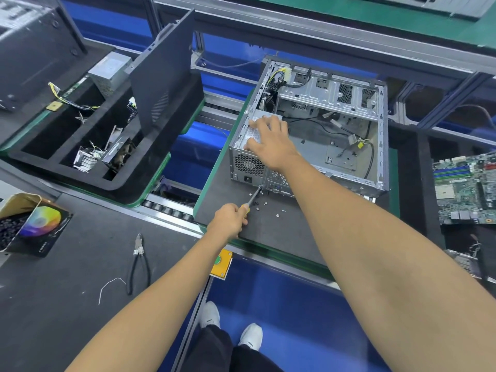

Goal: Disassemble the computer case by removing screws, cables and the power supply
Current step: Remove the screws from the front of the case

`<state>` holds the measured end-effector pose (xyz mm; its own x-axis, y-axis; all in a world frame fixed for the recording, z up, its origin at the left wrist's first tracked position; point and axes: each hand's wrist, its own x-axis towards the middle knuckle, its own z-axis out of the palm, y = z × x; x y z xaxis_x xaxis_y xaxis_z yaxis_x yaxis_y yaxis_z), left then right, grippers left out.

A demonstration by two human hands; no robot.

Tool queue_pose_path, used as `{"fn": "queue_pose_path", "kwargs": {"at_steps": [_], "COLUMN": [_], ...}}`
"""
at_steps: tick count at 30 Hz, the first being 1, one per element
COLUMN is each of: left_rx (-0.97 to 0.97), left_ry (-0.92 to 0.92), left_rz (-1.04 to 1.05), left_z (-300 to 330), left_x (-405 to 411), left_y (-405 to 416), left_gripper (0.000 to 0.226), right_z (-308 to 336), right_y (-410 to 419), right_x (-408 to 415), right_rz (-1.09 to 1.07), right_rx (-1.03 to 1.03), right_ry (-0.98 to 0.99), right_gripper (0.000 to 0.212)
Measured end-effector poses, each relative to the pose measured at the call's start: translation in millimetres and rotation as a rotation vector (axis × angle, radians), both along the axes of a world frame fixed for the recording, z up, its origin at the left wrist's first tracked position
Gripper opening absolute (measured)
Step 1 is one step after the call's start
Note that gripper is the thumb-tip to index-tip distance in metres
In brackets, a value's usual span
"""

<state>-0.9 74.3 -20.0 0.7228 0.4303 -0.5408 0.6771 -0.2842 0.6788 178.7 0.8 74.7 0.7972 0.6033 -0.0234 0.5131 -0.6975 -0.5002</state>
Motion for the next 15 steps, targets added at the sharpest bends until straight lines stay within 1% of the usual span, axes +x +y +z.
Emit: {"fn": "queue_pose_path", "kwargs": {"at_steps": [2,5,6,7,9,12,15], "left_rx": [0.043,0.050,0.051,0.057,0.068,0.084,0.047], "left_ry": [-0.005,-0.065,-0.065,-0.055,-0.027,0.013,0.012], "left_rz": [-0.018,-0.006,0.004,0.018,0.048,0.009,-0.025], "left_z": [-1.0,-1.1,-0.8,-1.8,-4.7,-4.0,-2.4], "left_x": [2.6,1.5,0.5,-0.1,-0.8,-1.0,0.8], "left_y": [-0.3,-1.0,-0.1,1.7,5.2,5.5,3.2], "left_gripper": [0.049,0.042,0.046,0.048,0.044,0.039,0.045], "right_z": [0.6,1.4,1.6,1.6,1.6,1.6,1.8], "right_y": [-0.1,-0.3,-0.4,-0.5,-0.5,-0.8,-0.4], "right_x": [-0.1,-0.1,-0.2,-0.3,-0.7,-0.5,-0.4], "right_rz": [0.000,0.001,0.002,0.002,0.000,-0.005,-0.003], "right_rx": [-0.006,-0.006,-0.007,-0.008,-0.007,-0.004,0.005], "right_ry": [-0.002,-0.002,-0.004,-0.006,-0.007,-0.008,-0.008], "right_gripper": [0.055,0.055,0.055,0.055,0.055,0.055,0.055]}}
